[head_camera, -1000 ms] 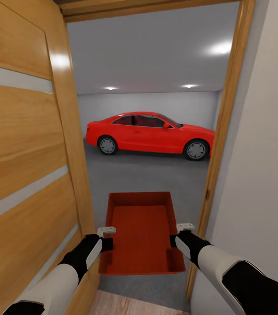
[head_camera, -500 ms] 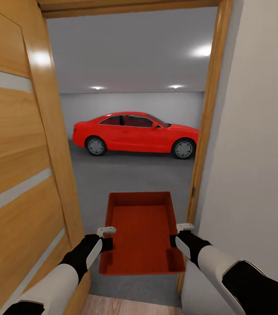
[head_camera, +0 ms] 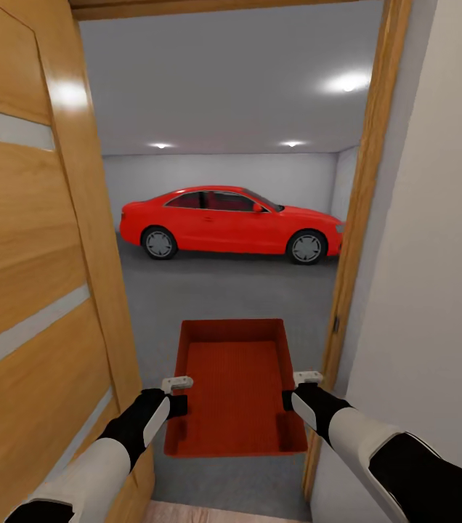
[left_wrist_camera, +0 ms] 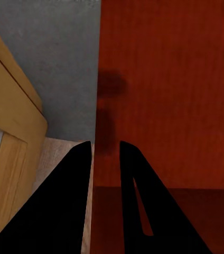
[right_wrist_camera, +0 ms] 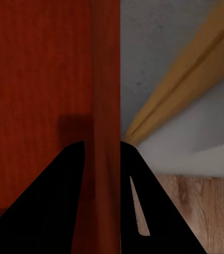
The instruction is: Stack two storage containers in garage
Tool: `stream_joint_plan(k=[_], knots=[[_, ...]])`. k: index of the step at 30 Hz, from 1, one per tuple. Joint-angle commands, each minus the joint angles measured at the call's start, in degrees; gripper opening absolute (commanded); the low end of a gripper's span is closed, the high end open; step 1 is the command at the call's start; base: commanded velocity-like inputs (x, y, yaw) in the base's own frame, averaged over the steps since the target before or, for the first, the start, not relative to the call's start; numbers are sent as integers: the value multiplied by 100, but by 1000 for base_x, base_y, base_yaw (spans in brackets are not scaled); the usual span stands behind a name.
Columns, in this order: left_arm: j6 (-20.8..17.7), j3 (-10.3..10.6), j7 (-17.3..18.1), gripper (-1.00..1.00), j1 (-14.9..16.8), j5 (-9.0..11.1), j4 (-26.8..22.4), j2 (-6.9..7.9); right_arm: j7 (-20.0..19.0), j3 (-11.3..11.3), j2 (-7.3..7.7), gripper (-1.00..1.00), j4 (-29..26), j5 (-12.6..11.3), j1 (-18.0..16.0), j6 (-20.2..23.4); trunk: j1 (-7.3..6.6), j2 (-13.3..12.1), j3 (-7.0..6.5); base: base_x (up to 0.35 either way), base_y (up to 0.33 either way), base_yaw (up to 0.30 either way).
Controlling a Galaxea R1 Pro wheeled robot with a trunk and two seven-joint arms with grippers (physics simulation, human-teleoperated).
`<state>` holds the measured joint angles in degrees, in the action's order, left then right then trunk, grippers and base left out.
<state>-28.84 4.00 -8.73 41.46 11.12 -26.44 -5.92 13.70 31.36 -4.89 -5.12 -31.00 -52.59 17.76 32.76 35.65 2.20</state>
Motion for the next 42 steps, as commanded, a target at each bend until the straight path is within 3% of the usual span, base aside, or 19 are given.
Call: stream_joint_plan(k=[1, 11, 31, 42], knots=[[-51, 62, -81, -100, 3, -172, -7, 3, 54, 230, -3, -100, -7, -37, -6, 35, 4, 10, 11, 217, 234, 0], [-32, 63, -85, -100, 3, -172, -10, 3, 52, 230, 1, -100, -7, -37, -6, 35, 4, 10, 11, 174, 175, -1], [-25, 65, -85, -100, 3, -173, -10, 3, 54, 230, -3, -100, -7, -37, -6, 35, 4, 10, 11, 2, 2, -221], [-45, 64, -81, -100, 3, -172, -10, 3, 54, 230, -3, -100, -7, -37, -6, 35, 4, 10, 11, 82, 106, -24]])
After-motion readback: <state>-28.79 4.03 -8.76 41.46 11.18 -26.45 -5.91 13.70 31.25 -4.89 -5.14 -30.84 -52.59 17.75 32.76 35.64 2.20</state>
